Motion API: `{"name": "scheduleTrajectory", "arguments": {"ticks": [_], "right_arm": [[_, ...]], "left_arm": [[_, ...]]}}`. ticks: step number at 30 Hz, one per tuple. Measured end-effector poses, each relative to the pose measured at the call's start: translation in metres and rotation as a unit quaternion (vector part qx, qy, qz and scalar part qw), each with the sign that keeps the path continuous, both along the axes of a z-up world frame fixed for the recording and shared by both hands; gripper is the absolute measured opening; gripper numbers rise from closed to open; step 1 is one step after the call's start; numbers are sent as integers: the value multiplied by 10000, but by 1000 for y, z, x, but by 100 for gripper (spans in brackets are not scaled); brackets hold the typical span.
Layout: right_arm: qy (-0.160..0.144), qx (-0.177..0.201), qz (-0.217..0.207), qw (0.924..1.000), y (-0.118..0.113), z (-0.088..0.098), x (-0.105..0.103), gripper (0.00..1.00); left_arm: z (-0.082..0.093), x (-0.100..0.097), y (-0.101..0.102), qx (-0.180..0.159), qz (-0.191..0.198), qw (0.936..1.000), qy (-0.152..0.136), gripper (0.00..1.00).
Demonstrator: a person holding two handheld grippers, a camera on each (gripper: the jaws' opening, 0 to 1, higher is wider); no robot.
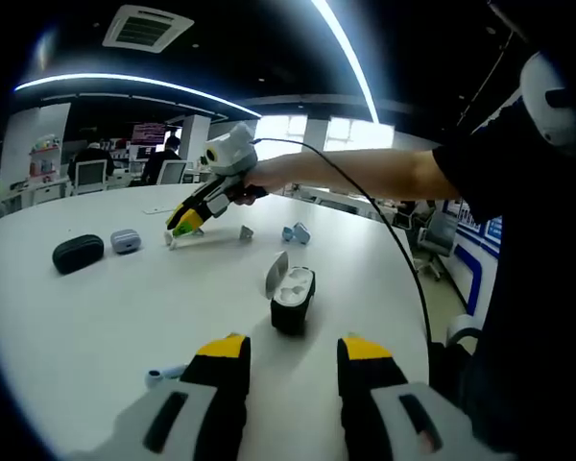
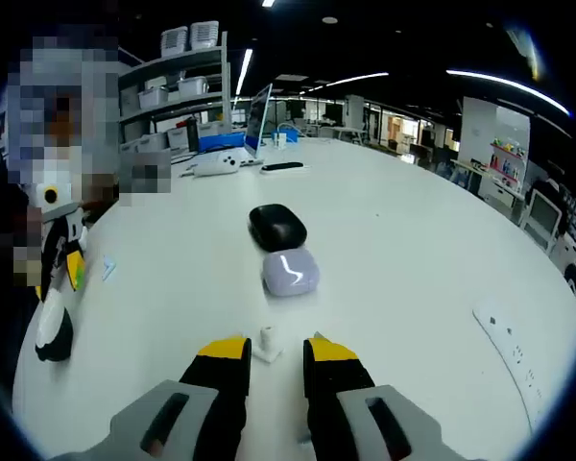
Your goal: Pick up the earbuds from the table and place the earbuds into the earbud case
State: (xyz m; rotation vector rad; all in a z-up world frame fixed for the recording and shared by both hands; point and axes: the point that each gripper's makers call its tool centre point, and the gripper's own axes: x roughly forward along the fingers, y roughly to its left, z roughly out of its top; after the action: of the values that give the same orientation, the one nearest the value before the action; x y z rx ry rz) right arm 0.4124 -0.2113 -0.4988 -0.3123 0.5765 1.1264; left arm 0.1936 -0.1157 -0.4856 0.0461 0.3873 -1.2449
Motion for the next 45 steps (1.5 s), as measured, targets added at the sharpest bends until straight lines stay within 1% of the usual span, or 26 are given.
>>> {"name": "scheduleTrajectory", "arguments": {"ticks": [3, 5, 7, 8, 11, 13, 17, 27, 29, 31, 33, 39, 41, 45], "right_arm": [[30, -23, 64, 10000, 1, -3, 0, 21], [153, 56, 71, 9998, 3, -5, -1, 20], [166, 40, 94, 9998, 3, -8, -1, 19], [196, 95, 105, 9997, 4, -7, -1, 18], [196, 92, 116, 9997, 1, -5, -1, 17], [260, 100, 151, 9995, 1, -5, -2, 15], [297, 156, 170, 9993, 2, -5, -3, 12], [392, 214, 46, 9990, 0, -6, -4, 10], [383, 238, 35, 9990, 0, -7, -4, 13], [357, 266, 24, 9990, 0, -8, -3, 17], [378, 330, 26, 9987, 1, -8, -1, 18], [469, 493, 63, 9977, 5, -10, 2, 17], [513, 579, 84, 9970, 8, -10, 1, 16], [503, 650, 118, 9965, 9, -9, 0, 12]], "left_arm": [[0, -1, 0, -14, 21, 10000, 20, 38], [0, -2, -1, -19, 28, 10000, 32, 38], [-1, -3, -1, -25, 36, 10000, 52, 38], [-2, -4, -1, -28, 37, 10000, 60, 38], [-4, -4, -1, -37, 59, 9999, 105, 38], [-6, -4, 0, -73, 94, 9998, 161, 38], [-6, -4, -1, -91, 97, 9998, 171, 38], [-8, -4, -2, -95, 97, 9997, 201, 38], [-9, -5, -2, -94, 85, 9997, 202, 38], [-9, -5, -2, -95, 80, 9997, 205, 38], [-9, -5, -2, -103, 80, 9997, 205, 38], [-10, -4, -1, -109, 100, 9996, 223, 38], [-10, -4, 0, -113, 103, 9996, 230, 38], [-10, -3, 0, -118, 113, 9996, 236, 38]]}}
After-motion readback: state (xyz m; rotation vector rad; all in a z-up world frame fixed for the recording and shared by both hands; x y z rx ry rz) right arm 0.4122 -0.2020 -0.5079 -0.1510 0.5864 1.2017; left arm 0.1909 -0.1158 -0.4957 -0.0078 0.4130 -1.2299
